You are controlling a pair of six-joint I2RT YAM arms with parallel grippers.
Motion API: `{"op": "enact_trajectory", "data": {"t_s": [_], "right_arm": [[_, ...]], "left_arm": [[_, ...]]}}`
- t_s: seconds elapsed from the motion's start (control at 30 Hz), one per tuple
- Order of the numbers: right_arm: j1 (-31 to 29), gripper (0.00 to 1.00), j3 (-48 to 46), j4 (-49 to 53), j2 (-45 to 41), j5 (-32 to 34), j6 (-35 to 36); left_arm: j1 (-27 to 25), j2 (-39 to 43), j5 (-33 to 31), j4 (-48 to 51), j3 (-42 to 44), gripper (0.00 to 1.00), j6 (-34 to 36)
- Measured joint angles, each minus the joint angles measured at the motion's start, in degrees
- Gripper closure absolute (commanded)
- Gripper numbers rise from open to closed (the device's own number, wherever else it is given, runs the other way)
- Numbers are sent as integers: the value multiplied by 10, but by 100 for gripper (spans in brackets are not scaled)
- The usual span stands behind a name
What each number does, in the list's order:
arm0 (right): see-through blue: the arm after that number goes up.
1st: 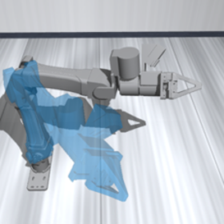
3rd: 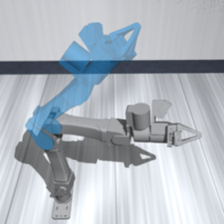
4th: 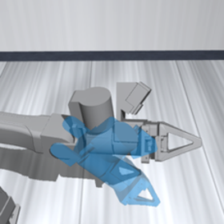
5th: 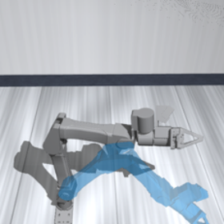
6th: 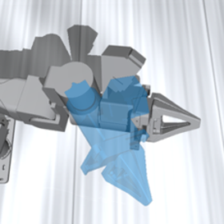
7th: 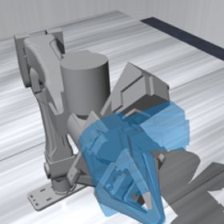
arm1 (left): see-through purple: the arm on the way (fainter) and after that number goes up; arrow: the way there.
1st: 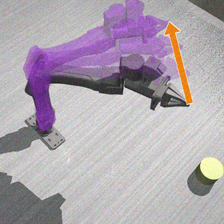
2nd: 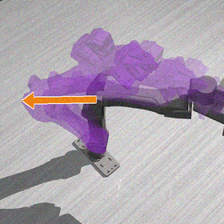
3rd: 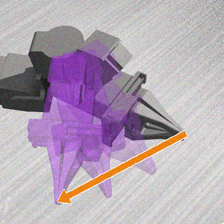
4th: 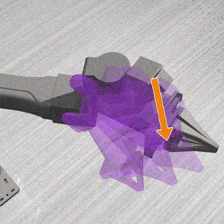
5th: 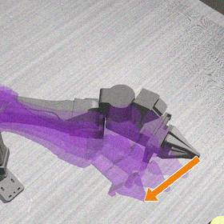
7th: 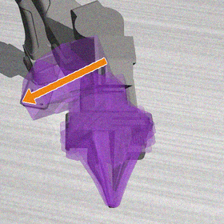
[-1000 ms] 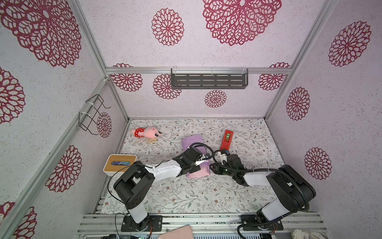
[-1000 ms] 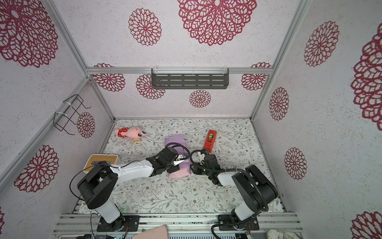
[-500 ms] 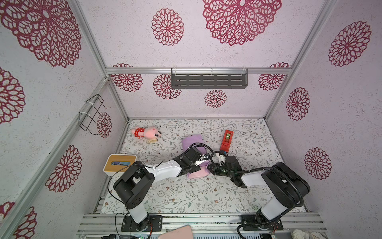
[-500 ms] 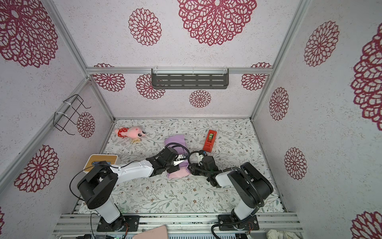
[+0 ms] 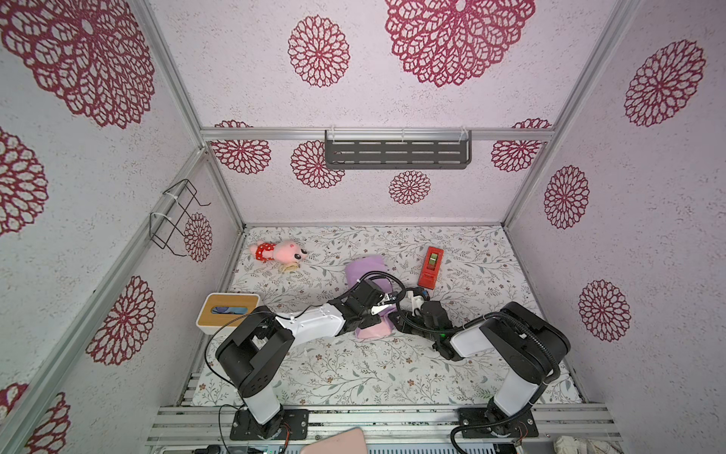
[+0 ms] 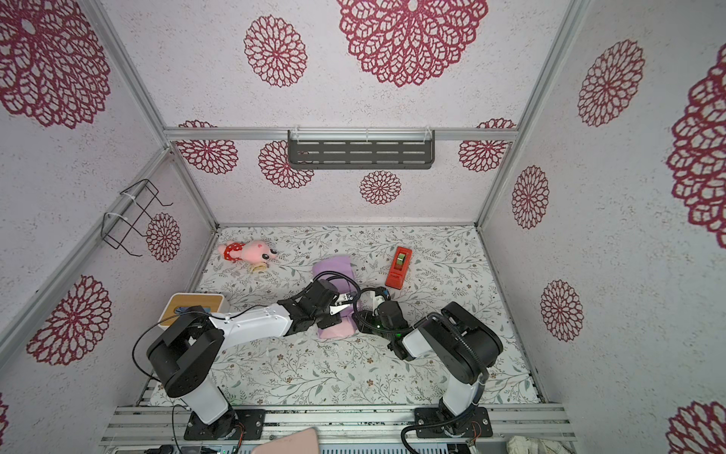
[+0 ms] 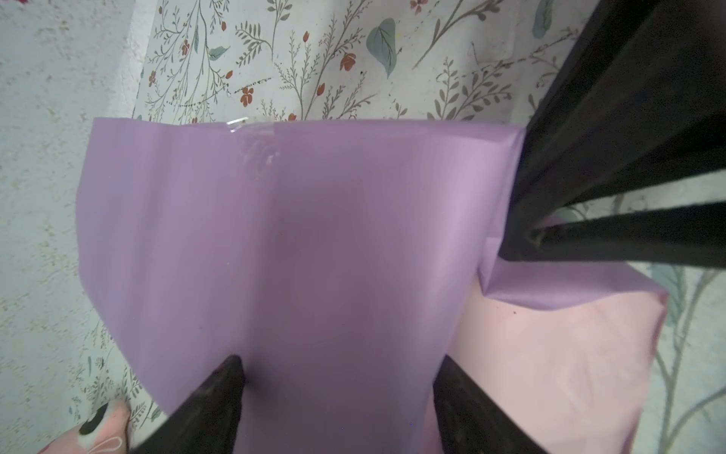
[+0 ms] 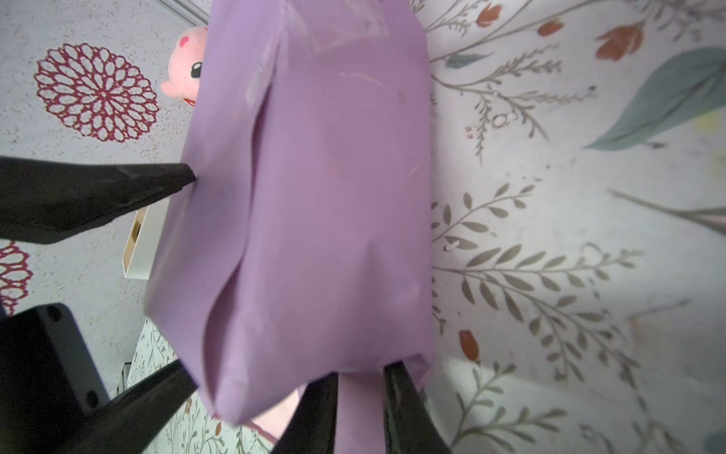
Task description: Wrap the gift box in paper
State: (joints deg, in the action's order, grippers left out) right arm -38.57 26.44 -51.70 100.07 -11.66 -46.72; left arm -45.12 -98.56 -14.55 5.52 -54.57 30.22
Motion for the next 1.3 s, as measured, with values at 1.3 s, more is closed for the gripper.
{"op": "enact_trajectory", "data": {"t_s": [1.3], "right_arm": [[-36, 85, -26, -66, 34, 9, -118]], "left_arm": [[-2, 0, -3, -1, 0, 24, -10]]}}
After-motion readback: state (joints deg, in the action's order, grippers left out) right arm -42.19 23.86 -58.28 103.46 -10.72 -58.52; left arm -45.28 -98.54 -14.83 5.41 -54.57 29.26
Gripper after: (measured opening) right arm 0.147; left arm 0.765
